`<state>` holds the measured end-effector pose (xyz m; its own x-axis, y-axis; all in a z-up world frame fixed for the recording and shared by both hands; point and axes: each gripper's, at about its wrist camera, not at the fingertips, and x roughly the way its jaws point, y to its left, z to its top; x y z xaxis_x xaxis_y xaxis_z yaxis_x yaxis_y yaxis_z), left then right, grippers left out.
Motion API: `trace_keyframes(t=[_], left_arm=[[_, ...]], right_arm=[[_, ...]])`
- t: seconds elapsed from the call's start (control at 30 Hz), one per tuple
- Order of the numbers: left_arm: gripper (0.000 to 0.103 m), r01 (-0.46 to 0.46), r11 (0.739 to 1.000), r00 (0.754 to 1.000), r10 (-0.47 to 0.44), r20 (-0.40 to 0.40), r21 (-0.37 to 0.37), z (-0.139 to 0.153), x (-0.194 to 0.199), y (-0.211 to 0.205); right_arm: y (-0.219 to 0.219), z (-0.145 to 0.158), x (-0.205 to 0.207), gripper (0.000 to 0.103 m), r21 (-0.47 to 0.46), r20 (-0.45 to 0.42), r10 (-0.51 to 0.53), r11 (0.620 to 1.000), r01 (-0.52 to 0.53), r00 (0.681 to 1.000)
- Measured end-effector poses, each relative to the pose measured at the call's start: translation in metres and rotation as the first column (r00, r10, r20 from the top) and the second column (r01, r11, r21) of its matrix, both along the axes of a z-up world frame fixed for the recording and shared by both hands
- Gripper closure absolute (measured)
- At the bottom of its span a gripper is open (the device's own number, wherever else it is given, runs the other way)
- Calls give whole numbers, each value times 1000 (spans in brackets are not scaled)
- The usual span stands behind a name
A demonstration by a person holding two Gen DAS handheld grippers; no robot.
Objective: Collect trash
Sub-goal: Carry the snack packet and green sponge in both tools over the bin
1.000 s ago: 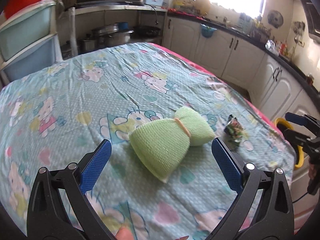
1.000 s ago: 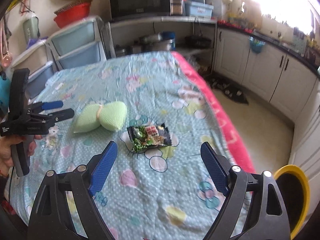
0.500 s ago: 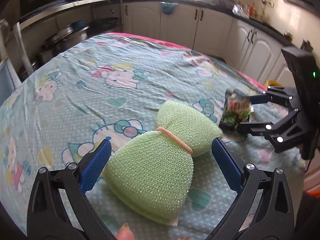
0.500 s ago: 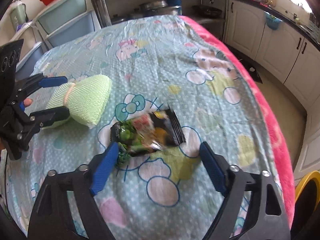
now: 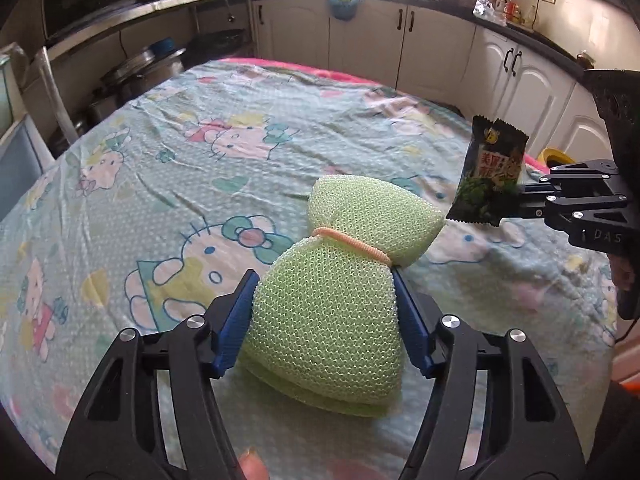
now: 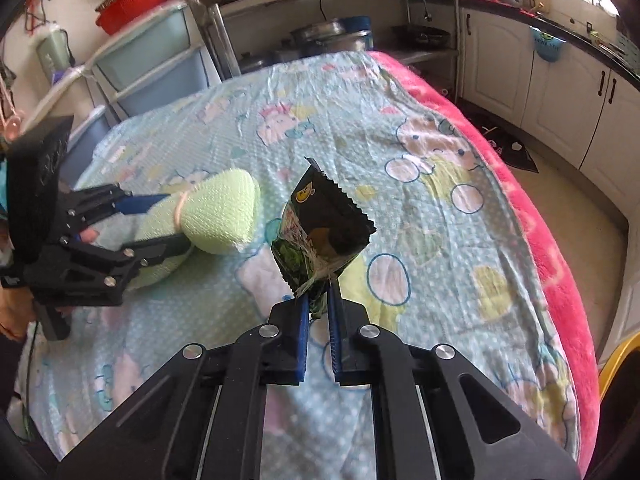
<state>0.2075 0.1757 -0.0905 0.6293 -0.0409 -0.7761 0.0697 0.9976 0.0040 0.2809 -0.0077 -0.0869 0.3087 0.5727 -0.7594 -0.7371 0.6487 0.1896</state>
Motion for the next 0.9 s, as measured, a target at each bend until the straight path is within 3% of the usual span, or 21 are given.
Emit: trace_keyframes(t=[0.43,0.9], left_arm=[[47,65,997,989,-59,134,-38,64,-26,-80],[47,183,982,955,-165,245,-52,117,-23,-169]], right_arm=[[-99,73,-41,94,126,119,-103,988,88,988],[-212,132,-69,94,204,241,-294,947,248,925]])
